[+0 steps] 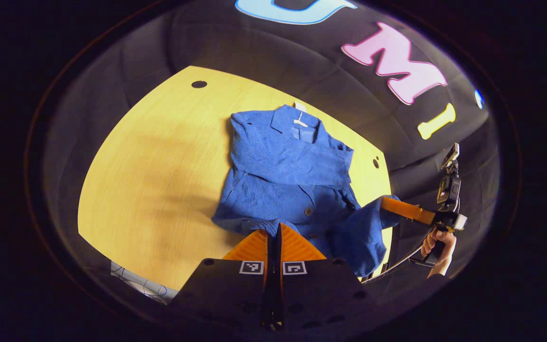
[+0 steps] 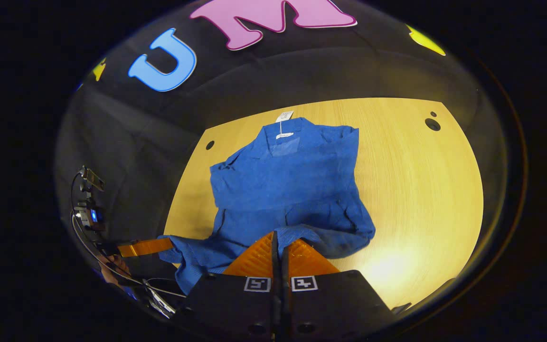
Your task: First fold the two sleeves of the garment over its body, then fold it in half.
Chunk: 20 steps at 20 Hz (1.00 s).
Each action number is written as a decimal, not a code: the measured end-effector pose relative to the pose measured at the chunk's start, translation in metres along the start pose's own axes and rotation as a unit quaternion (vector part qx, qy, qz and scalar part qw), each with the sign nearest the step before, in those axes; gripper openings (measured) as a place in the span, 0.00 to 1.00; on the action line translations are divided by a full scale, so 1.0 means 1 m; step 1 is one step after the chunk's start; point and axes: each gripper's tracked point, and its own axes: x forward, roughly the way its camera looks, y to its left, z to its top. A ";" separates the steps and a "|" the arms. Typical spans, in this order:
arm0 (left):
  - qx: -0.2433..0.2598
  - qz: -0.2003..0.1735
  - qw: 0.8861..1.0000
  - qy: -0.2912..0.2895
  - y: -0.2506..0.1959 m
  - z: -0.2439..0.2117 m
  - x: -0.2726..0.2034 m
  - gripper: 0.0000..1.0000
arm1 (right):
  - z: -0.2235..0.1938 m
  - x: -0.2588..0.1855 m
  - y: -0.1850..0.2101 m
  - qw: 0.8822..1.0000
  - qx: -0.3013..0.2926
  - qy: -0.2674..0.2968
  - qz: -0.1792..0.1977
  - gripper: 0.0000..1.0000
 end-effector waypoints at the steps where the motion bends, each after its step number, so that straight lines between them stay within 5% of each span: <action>1: -0.003 0.002 1.000 0.000 0.001 0.014 0.005 0.00 | 0.014 0.009 -0.006 1.000 -0.001 0.000 -0.006 0.00; 8: -0.035 0.036 0.999 0.010 0.032 0.117 0.051 0.00 | 0.081 0.081 -0.038 0.998 0.055 -0.008 -0.011 0.01; 11: -0.063 0.017 0.998 0.002 0.031 0.155 0.068 0.00 | 0.109 0.095 -0.055 0.996 0.086 -0.017 -0.015 0.01; 16: -0.049 0.039 0.998 -0.010 0.041 0.207 0.090 0.00 | 0.177 0.105 -0.063 0.996 0.058 -0.056 -0.037 0.01; 20: -0.041 0.037 0.998 -0.025 0.040 0.243 0.110 0.00 | 0.185 0.127 -0.085 0.996 0.052 -0.047 -0.059 0.01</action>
